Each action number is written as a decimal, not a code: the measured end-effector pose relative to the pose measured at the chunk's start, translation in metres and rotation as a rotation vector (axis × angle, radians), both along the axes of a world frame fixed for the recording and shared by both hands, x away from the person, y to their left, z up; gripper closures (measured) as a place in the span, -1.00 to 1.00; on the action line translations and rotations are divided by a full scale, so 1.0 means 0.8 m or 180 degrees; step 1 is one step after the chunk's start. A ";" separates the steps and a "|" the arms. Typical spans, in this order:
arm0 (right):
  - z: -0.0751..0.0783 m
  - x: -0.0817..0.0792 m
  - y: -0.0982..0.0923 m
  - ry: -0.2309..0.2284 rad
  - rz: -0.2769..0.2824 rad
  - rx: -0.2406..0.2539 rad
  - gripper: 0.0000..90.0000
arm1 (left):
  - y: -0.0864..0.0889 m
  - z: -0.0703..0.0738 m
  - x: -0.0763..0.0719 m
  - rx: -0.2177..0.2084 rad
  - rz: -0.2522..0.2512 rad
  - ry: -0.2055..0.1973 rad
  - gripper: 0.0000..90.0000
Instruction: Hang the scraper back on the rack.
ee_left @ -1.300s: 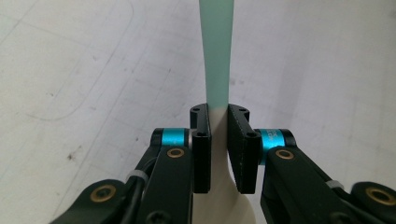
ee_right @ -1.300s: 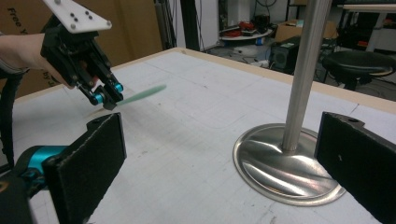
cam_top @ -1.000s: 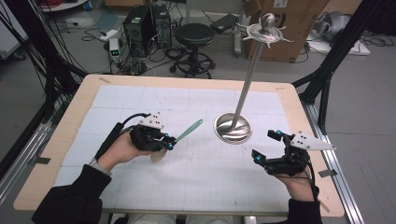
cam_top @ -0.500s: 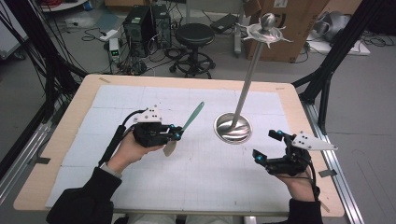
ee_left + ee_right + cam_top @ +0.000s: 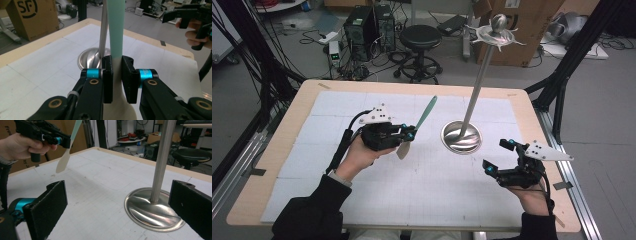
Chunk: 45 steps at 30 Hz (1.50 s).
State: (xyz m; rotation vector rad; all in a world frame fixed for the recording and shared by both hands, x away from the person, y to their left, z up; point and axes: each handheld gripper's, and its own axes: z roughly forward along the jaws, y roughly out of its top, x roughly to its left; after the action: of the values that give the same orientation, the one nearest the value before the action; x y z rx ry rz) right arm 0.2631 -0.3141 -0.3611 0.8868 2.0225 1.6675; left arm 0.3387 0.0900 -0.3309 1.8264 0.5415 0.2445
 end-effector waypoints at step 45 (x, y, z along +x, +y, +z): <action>0.003 -0.009 -0.011 -0.0043 -0.0029 0.0086 -0.98 | -0.059 0.118 0.048 -0.0218 -0.0053 -0.0466 0.78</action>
State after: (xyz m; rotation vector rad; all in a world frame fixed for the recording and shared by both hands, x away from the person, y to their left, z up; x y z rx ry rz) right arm 0.2559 -0.3226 -0.3585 0.8900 1.9885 1.6952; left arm 0.3769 0.0430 -0.2365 1.7303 0.4271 0.3416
